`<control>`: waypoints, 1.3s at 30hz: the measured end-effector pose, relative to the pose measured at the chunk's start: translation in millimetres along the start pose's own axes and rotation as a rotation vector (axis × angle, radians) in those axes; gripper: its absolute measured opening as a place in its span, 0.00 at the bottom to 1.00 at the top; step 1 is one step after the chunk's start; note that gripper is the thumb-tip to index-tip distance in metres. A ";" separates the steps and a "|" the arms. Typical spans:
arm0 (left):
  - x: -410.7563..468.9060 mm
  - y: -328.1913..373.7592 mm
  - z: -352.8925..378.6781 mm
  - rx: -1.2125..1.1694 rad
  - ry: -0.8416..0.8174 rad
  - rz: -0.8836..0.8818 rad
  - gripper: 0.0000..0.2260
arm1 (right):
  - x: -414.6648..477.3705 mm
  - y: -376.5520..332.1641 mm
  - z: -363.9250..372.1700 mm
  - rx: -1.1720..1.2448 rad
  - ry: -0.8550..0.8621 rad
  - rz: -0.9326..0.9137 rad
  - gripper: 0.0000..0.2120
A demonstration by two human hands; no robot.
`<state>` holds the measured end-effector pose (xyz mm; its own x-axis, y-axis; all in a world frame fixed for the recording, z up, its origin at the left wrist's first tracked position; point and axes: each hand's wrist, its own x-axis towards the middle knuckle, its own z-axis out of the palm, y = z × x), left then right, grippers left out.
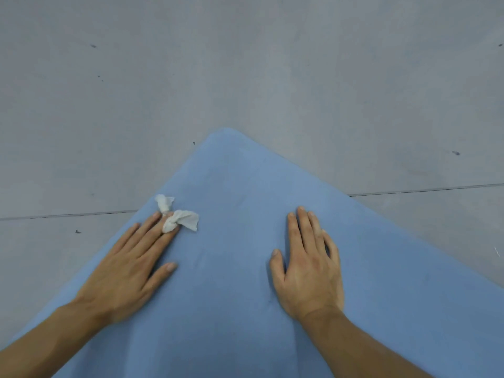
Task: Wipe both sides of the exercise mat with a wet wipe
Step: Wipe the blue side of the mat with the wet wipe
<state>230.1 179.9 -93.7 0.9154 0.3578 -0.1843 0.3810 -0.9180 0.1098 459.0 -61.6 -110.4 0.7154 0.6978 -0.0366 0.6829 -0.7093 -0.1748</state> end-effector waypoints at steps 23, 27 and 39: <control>24.3 47.9 4.7 0.016 0.006 0.154 0.31 | 5.3 -0.2 1.3 -0.013 0.051 -0.001 0.35; -14.7 45.9 5.7 0.026 -0.005 0.130 0.32 | 5.7 -0.1 1.4 -0.010 0.044 0.000 0.35; 115.8 123.1 3.0 -0.088 0.087 0.283 0.29 | 7.8 0.0 1.1 -0.023 0.016 -0.003 0.34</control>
<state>382.6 107.8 -104.5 0.9930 0.1065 -0.0505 0.1153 -0.9663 0.2301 464.5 -56.0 -111.8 0.7157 0.6981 -0.0206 0.6879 -0.7097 -0.1519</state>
